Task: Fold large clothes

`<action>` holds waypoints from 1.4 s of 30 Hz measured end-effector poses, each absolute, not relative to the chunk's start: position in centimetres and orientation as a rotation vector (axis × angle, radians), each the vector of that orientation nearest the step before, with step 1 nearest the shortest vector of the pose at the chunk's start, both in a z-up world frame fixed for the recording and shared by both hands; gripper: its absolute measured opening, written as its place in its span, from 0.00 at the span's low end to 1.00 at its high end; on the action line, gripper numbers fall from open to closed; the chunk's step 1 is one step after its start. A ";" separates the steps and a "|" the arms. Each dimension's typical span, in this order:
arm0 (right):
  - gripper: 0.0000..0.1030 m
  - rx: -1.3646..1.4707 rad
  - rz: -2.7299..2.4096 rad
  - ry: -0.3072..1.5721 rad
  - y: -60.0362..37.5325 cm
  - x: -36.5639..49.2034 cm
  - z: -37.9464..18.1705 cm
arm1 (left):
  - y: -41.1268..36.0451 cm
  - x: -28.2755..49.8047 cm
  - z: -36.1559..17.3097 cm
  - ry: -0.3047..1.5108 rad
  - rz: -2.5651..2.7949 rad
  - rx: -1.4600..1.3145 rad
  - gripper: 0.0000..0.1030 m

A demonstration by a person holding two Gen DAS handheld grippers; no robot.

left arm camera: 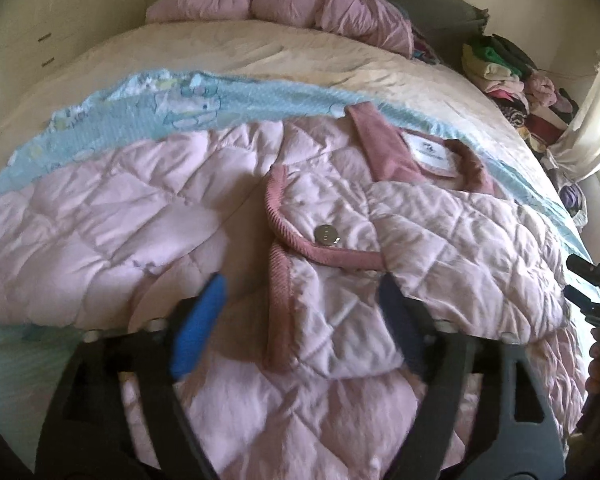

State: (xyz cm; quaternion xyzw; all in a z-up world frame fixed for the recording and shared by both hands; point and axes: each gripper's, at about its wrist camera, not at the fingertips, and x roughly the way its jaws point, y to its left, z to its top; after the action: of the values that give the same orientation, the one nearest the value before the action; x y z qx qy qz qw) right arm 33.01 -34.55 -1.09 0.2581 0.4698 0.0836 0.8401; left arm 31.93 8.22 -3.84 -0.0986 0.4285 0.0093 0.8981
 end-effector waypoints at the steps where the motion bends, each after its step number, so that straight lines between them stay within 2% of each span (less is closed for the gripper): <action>1: 0.88 0.548 0.185 0.992 -34.4 32.7 -0.8 | 8.1 31.6 -3.5 0.879 0.020 -0.199 0.87; 2: 0.88 0.552 0.196 0.987 -34.3 32.4 -0.4 | 8.0 31.3 -3.2 0.870 0.020 -0.198 0.91; 18: 0.88 0.486 0.354 0.916 -29.2 27.9 5.0 | 11.5 28.2 -0.9 0.838 0.126 -0.247 0.91; 27: 0.88 0.434 0.458 0.889 -24.5 27.0 7.9 | 15.5 25.8 1.3 0.748 0.257 -0.270 0.91; 42: 0.88 0.328 0.621 0.878 -13.7 27.0 10.2 | 22.4 23.9 0.6 0.750 0.438 -0.377 0.91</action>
State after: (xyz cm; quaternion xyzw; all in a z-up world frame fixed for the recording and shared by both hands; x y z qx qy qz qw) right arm 26.98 -13.71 10.19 0.1555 0.4162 0.2946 0.8461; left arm 23.91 22.36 0.59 -0.1814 0.3609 0.2111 0.8901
